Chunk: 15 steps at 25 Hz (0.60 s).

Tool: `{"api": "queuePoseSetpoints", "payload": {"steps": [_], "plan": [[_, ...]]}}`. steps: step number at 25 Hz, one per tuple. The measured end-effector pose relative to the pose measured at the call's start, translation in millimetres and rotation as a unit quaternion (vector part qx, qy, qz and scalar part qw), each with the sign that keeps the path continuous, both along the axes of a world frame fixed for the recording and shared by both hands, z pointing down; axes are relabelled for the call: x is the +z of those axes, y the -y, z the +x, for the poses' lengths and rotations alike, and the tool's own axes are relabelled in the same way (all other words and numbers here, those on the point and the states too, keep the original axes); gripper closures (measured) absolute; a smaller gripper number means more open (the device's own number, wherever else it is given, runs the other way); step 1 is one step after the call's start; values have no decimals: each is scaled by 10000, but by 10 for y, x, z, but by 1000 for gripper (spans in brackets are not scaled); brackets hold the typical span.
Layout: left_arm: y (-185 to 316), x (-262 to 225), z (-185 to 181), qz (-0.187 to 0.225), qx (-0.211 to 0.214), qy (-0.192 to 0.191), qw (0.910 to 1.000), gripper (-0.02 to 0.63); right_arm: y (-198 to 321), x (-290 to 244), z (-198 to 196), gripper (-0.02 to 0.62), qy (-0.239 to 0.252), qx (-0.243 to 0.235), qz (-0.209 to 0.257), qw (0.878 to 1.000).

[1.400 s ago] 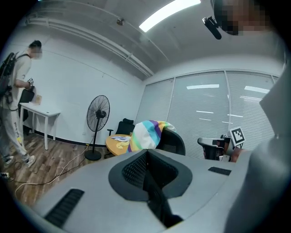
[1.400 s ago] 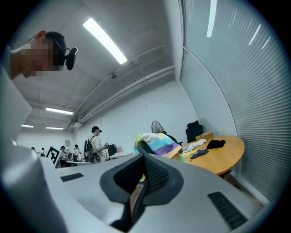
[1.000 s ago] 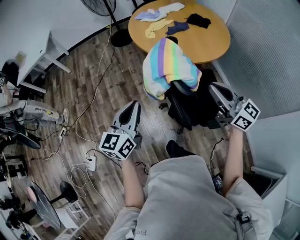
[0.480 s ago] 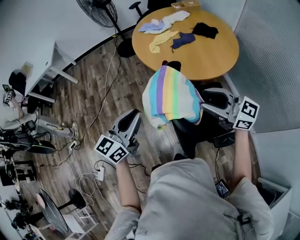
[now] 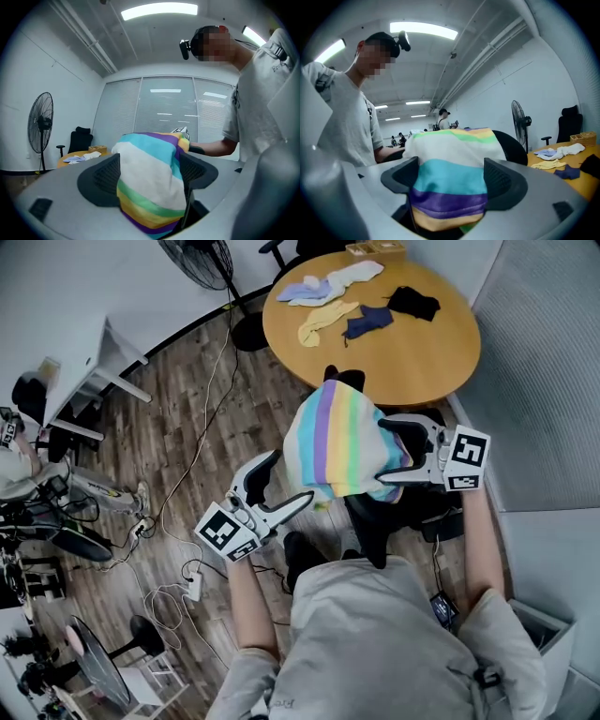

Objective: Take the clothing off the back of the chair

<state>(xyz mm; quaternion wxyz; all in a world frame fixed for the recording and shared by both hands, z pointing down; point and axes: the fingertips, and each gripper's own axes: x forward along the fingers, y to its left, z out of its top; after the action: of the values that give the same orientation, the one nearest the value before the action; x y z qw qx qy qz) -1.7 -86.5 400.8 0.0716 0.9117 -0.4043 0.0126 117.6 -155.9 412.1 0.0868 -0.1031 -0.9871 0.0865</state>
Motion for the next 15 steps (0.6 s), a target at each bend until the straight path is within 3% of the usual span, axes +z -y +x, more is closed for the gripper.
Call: {"api": "queuePoseSetpoints", "payload": {"steps": [3, 11, 15], "plan": [[187, 87, -34, -133, 147, 10, 9998, 218, 169, 149, -127, 187, -212, 198, 14, 9996], [392, 182, 167, -331, 1274, 53, 9913, 209, 176, 206, -247, 189, 75, -60, -593, 9982], [425, 180, 233, -343, 1462, 137, 9886, 209, 178, 200, -245, 189, 70, -12, -656, 9978]]}}
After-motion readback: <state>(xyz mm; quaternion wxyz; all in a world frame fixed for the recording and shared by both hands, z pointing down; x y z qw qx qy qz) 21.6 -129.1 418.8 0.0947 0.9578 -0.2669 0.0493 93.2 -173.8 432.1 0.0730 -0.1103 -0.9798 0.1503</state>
